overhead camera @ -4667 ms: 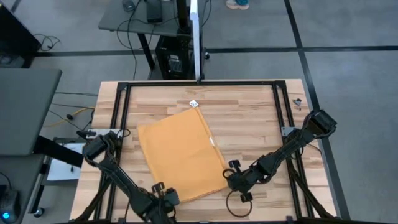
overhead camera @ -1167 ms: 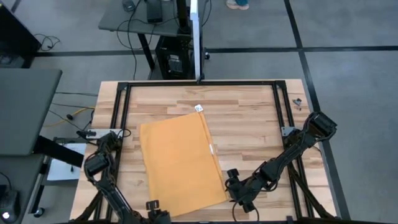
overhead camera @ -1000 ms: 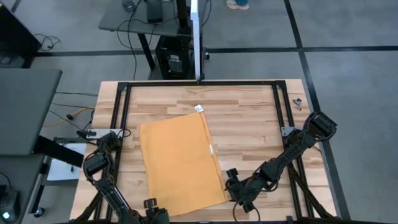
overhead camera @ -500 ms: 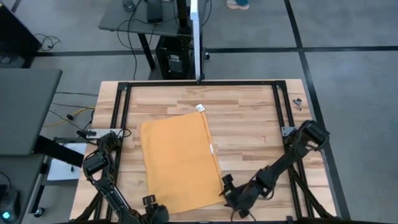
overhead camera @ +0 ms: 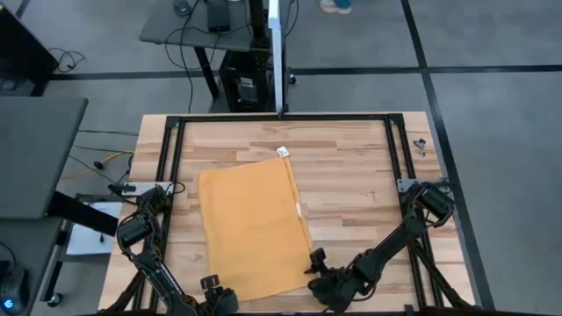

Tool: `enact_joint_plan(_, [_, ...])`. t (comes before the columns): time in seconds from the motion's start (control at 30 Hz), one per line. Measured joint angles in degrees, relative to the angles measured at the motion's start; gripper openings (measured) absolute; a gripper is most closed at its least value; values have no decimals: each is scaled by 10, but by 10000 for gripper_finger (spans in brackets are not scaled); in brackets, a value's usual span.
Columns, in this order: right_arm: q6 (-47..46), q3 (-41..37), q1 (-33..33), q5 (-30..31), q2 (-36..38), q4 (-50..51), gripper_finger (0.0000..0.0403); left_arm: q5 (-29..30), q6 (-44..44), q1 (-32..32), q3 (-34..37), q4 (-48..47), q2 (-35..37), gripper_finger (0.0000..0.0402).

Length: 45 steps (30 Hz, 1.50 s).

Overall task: Roll towel
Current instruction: Roll the yellow towel

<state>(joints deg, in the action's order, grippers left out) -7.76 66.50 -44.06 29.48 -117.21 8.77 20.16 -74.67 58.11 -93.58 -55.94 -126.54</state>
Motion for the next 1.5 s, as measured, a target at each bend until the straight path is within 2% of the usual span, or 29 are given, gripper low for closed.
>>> enact_joint_plan(0.1, [-1, 0, -3, 26, 0, 25, 198, 0, 0, 0, 0, -1, 0, 156])
enact_joint_plan(0.63, [-13, -3, 0, 13, -2, 39, 124, 21, 44, -1, 1, -12, -1, 126])
enact_joint_plan(0.77, [-12, -3, 1, -2, -2, 39, 98, 19, 55, -3, 0, -15, -11, 91])
enact_joint_plan(0.93, [-12, -3, 4, -23, -2, 39, 51, 13, 62, -2, -2, 4, -23, 16])
enact_joint_plan(1.07, [-12, -3, 8, -46, -1, 39, 10, 16, 58, -2, -4, -2, -26, 4])
enact_joint_plan(1.33, [-14, -4, 17, -75, 17, 53, 2, 11, 19, 0, -3, -1, -12, 0])
enact_joint_plan(1.5, [-61, -6, 22, -131, 42, 68, 1, 7, -31, 9, -1, 26, 6, 0])
